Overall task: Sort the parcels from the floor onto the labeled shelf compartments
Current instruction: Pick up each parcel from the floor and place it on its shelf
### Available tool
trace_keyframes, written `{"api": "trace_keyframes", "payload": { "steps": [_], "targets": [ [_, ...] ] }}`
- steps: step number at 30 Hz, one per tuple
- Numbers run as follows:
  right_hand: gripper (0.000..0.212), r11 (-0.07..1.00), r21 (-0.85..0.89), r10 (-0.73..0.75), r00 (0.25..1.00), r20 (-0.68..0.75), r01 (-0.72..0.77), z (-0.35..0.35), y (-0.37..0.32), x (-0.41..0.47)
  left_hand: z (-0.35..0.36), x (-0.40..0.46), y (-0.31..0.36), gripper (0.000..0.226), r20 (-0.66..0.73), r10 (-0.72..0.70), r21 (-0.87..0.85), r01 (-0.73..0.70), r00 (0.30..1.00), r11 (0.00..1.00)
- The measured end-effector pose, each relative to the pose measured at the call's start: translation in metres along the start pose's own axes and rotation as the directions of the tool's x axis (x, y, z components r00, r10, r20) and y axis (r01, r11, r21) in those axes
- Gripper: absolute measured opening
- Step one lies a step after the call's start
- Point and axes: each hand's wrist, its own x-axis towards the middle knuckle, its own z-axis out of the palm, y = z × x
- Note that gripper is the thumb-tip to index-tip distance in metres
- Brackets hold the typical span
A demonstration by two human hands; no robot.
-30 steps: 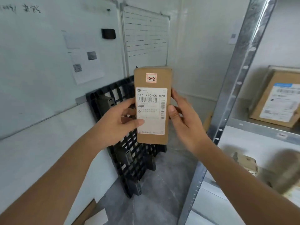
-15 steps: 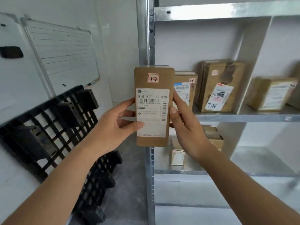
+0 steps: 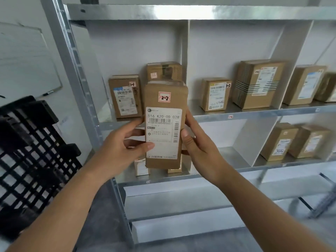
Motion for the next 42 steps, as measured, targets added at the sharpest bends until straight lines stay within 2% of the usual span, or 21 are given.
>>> {"api": "trace_keyframes", "payload": {
  "steps": [4,11,17,20,24,29,35,38,42],
  "targets": [
    [0.058,0.997,0.035,0.065,0.997,0.030,-0.066,-0.053,0.014,-0.027,0.058,0.012,0.010,0.072,0.048,-0.011,-0.024,0.012,0.999,1.000],
    [0.061,0.995,0.001,0.099,0.993,-0.068,-0.099,-0.129,0.057,-0.043,0.142,0.060,0.009,0.072,0.156,-0.002,-0.063,0.012,0.988,0.998],
    [0.062,0.993,-0.025,0.108,0.983,-0.151,-0.113,-0.182,0.117,-0.039,0.209,0.128,-0.016,0.090,0.243,-0.025,-0.122,0.056,0.970,0.991],
    [0.062,0.989,-0.017,0.140,0.977,-0.162,-0.144,-0.214,0.145,-0.035,0.241,0.160,-0.029,0.099,0.259,-0.047,-0.167,0.092,0.965,0.982],
    [0.061,0.986,-0.003,0.162,0.970,-0.180,-0.165,-0.249,0.174,-0.033,0.286,0.184,-0.041,0.095,0.237,-0.015,-0.178,0.059,0.971,0.982],
    [0.061,0.981,0.033,0.192,0.971,-0.142,-0.189,-0.294,0.203,-0.040,0.334,0.201,-0.040,0.097,0.251,-0.032,-0.196,0.083,0.968,0.977],
    [0.064,0.979,0.090,0.185,0.982,-0.048,-0.180,-0.353,0.241,-0.053,0.394,0.204,-0.027,0.104,0.274,-0.093,-0.095,0.123,0.957,0.988],
    [0.067,0.969,0.161,0.179,0.982,0.064,-0.188,-0.387,0.264,-0.067,0.440,0.188,-0.019,0.105,0.226,-0.176,-0.106,0.204,0.958,0.973],
    [0.070,0.959,0.218,0.141,0.971,0.191,-0.182,-0.418,0.291,-0.084,0.492,0.162,-0.016,0.103,0.084,-0.251,-0.051,0.256,0.964,0.965]
  ]
}}
